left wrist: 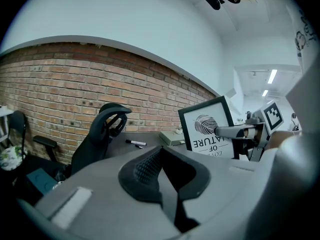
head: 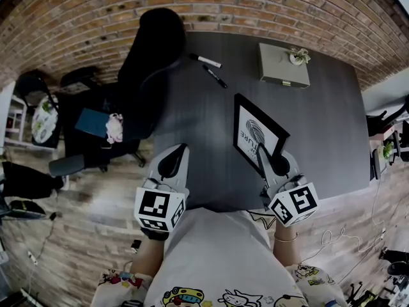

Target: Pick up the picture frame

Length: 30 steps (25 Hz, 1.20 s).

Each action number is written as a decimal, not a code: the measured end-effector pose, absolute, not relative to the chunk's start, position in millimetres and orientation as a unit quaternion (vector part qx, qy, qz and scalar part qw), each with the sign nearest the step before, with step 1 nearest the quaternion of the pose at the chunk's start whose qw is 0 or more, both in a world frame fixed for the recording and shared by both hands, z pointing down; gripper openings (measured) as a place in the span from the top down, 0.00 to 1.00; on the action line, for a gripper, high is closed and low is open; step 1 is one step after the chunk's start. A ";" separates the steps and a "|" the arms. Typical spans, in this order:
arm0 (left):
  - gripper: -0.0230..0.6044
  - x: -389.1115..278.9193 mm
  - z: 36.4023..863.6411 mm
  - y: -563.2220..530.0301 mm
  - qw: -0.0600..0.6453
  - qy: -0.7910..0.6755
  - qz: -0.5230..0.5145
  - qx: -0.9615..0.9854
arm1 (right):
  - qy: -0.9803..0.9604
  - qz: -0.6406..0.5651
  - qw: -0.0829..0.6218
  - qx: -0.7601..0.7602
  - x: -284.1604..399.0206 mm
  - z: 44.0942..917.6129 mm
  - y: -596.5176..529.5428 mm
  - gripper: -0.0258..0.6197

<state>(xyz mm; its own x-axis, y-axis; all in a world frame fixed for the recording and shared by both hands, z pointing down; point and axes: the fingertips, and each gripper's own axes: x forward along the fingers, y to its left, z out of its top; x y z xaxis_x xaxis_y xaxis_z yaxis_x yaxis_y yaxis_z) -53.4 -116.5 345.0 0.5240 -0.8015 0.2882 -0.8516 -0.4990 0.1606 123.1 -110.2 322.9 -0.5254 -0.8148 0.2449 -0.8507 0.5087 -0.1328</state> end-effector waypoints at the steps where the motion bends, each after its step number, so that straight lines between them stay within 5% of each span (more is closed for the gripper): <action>1: 0.94 -53.5 345.2 -116.6 0.142 -0.480 0.089 0.861 | -0.865 0.119 0.076 0.482 123.5 323.2 -110.1 0.94; 30: 0.94 -61.0 348.2 -120.4 0.137 -0.492 0.101 0.854 | -0.868 0.126 0.085 0.472 118.4 331.4 -118.4 0.94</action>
